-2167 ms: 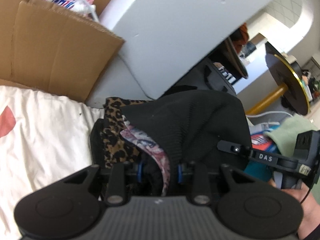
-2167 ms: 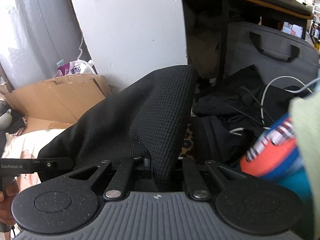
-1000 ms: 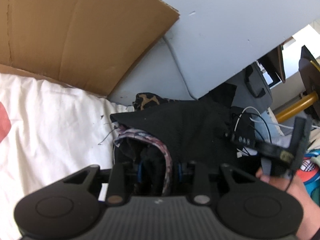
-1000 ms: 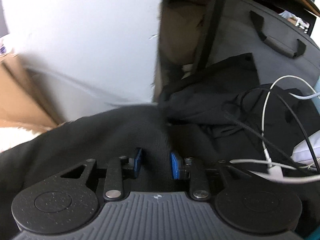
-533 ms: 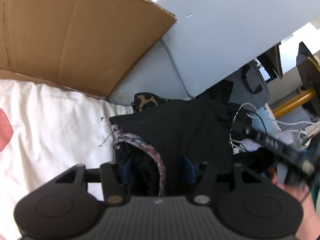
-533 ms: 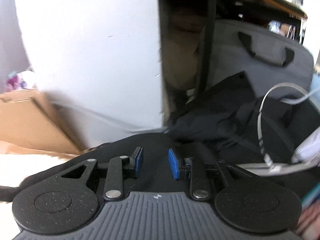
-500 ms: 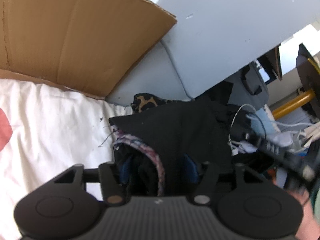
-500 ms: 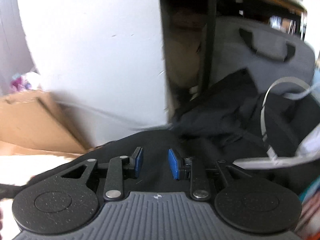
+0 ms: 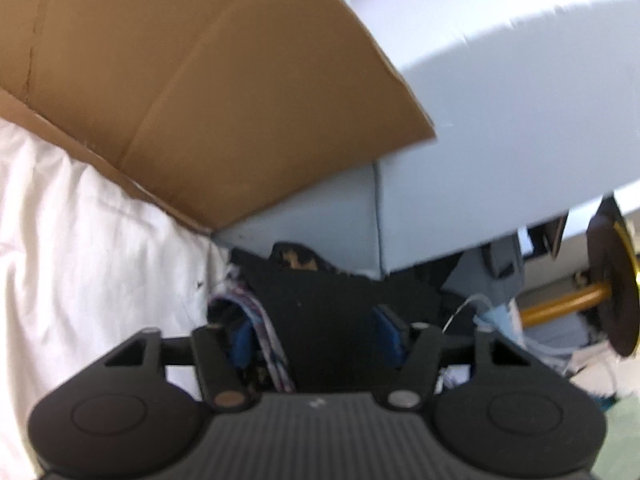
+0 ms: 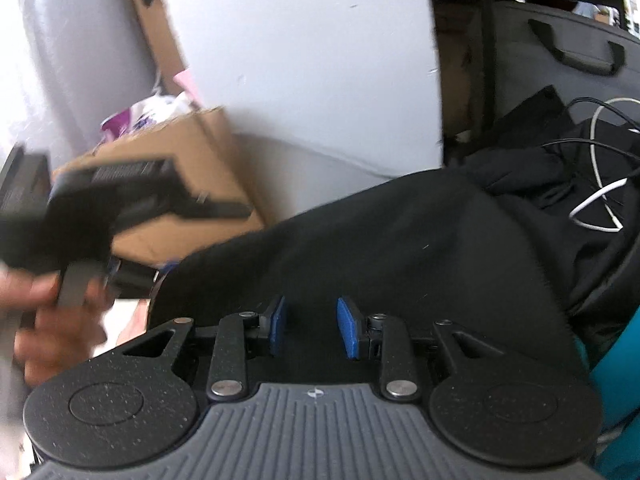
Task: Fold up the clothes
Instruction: 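Lower the shorts onto the pile and open both grippers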
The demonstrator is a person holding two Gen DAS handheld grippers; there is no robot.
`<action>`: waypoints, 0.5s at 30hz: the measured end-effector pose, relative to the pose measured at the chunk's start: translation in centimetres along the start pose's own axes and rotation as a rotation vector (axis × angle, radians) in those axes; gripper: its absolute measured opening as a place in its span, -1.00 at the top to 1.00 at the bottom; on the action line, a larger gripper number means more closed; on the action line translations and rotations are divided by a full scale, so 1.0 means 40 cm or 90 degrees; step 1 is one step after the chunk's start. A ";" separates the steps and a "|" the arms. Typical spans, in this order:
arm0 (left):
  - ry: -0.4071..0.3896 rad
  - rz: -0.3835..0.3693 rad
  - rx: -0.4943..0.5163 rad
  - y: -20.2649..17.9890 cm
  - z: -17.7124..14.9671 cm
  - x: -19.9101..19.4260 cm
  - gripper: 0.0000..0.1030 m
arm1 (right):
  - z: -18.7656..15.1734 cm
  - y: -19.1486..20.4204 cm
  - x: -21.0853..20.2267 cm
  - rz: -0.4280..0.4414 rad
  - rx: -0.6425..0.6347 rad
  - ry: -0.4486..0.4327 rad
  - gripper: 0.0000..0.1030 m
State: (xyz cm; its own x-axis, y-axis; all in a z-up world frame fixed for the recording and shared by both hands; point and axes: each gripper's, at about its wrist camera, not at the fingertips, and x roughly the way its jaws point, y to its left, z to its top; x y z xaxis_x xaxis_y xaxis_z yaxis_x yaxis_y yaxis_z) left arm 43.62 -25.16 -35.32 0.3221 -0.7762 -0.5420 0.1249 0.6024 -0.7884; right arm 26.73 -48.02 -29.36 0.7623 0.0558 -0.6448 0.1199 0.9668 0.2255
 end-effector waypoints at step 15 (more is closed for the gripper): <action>-0.068 0.201 0.229 -0.078 0.043 -0.079 0.79 | -0.058 0.015 0.002 -0.008 0.017 -0.001 0.30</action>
State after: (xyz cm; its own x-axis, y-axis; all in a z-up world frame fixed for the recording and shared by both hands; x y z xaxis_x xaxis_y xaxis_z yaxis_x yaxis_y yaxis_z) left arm 43.80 -24.26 -30.65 0.4888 -0.5326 -0.6910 0.3151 0.8464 -0.4294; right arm 25.37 -46.84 -30.97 0.7617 0.0437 -0.6465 0.1458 0.9606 0.2367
